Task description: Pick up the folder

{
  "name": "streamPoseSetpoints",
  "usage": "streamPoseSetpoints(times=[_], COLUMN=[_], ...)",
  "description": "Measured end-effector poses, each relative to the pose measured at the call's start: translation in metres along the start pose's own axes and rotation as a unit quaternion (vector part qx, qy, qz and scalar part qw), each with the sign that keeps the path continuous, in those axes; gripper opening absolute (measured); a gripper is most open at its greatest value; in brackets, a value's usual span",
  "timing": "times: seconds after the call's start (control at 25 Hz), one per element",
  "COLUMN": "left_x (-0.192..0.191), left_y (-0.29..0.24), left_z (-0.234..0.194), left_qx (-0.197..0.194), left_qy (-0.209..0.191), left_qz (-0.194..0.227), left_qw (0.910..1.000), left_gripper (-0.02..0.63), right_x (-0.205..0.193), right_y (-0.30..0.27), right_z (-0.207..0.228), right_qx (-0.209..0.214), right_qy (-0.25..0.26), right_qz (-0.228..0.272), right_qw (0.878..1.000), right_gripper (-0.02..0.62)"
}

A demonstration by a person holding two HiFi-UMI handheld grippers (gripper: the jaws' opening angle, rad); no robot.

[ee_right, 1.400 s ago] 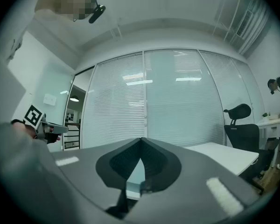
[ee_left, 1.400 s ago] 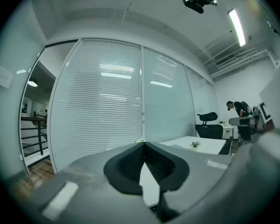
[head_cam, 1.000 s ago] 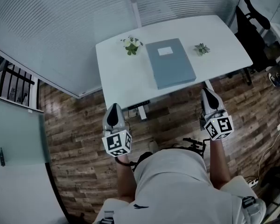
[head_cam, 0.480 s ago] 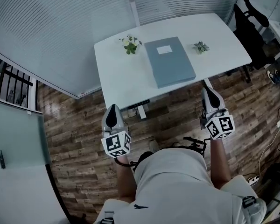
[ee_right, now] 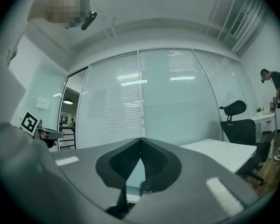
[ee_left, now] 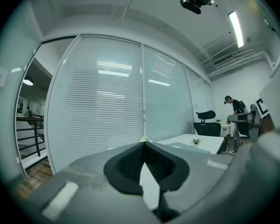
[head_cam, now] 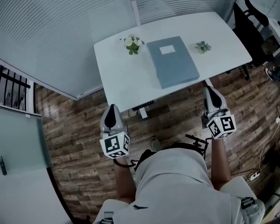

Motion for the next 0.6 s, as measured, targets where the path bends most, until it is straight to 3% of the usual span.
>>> streamPoseSetpoints(times=[0.6], left_x=[-0.023], left_y=[-0.038], left_z=[-0.044], left_qx=[-0.020], left_qy=[0.006], left_qz=[-0.023], left_qw=[0.9995], left_gripper=[0.006], right_x=[-0.013], right_y=[-0.027], right_z=[-0.006], right_qx=[-0.041], right_qy=[0.012], right_qz=[-0.015], right_qw=[0.999], right_gripper=[0.002])
Point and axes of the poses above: the fingertips, and each gripper's own axes: y backward along the fingers, z to its right, x out of its top, the point moved 1 cm from there along y, backward along the fingers, and after that the axes turned 2 degrees about z, right-handed, at the moved point
